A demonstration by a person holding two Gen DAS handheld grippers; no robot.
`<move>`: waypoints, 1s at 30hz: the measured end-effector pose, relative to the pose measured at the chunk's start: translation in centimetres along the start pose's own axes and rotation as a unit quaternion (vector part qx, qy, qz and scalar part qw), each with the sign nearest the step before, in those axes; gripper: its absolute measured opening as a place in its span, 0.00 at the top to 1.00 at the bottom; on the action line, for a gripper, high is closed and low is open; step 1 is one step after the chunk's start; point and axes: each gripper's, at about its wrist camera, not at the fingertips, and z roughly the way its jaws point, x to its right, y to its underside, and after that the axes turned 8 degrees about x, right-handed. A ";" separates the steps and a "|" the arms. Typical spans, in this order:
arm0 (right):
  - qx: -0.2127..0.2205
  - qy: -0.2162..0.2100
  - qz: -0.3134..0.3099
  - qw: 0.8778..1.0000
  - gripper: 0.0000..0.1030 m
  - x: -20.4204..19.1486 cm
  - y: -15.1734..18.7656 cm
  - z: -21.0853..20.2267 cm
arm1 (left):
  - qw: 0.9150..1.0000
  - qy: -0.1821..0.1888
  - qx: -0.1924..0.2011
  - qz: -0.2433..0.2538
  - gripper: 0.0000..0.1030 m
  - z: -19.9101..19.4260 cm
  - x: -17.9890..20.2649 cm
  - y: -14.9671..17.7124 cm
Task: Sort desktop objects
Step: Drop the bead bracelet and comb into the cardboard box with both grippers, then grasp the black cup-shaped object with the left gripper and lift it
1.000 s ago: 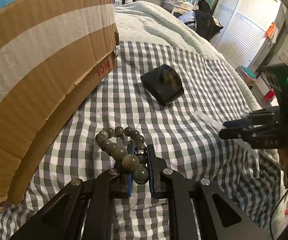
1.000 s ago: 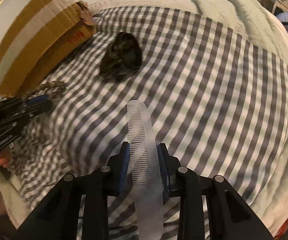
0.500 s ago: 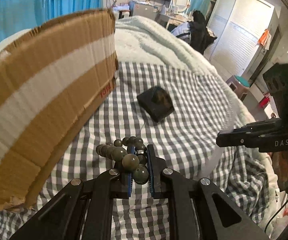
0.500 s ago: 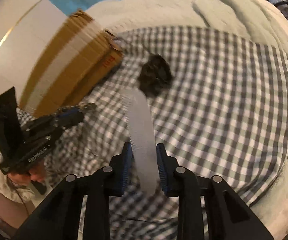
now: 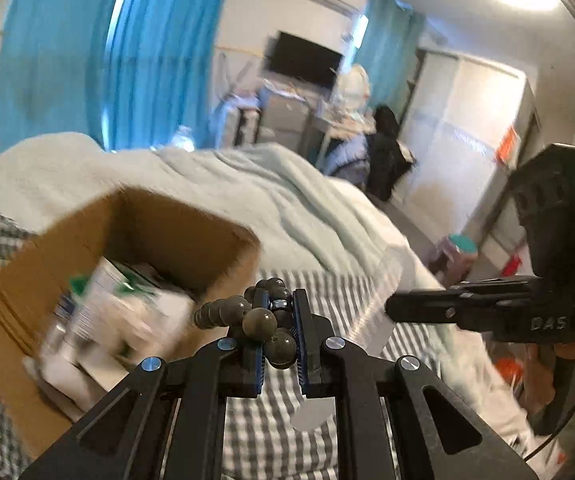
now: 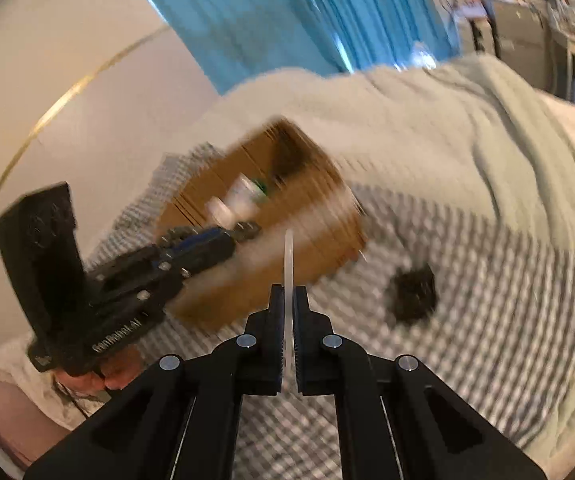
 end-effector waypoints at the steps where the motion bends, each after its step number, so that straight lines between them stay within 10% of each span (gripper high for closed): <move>1: 0.005 -0.010 -0.007 1.000 0.97 -1.0 -1.1 0.1 | 1.000 -0.004 0.003 -0.006 0.89 -0.3 -0.6 -0.8; 11: 0.054 -0.015 -0.044 0.997 0.96 -5.8 -6.9 7.4 | 0.984 -0.162 -0.043 -0.066 0.87 0.0 -10.3 -1.9; 13: 0.051 0.012 -0.051 0.997 0.82 -5.6 -6.9 8.7 | 0.979 -0.180 -0.058 -0.073 0.79 0.5 -11.4 -1.2; 14: 0.048 0.032 -0.053 0.997 0.47 -5.3 -6.6 9.0 | 0.977 -0.184 -0.072 -0.080 0.72 0.7 -11.9 -0.6; 15: 0.045 0.051 -0.055 0.996 0.19 -4.9 -6.4 9.1 | 0.975 -0.183 -0.088 -0.091 0.50 1.0 -12.5 -0.1; 16: 0.051 0.062 -0.056 0.995 0.17 -4.4 -5.8 8.7 | 0.972 -0.184 -0.101 -0.106 0.33 1.3 -12.9 0.2; 24: -0.011 0.186 -0.070 0.980 0.17 0.9 0.1 3.2 | 0.978 -0.172 -0.082 -0.089 0.29 0.3 -9.7 0.3; 30: -0.030 0.250 -0.045 0.967 0.13 3.6 4.6 -2.2 | 0.995 -0.085 -0.057 -0.014 0.18 -0.3 -1.5 -0.1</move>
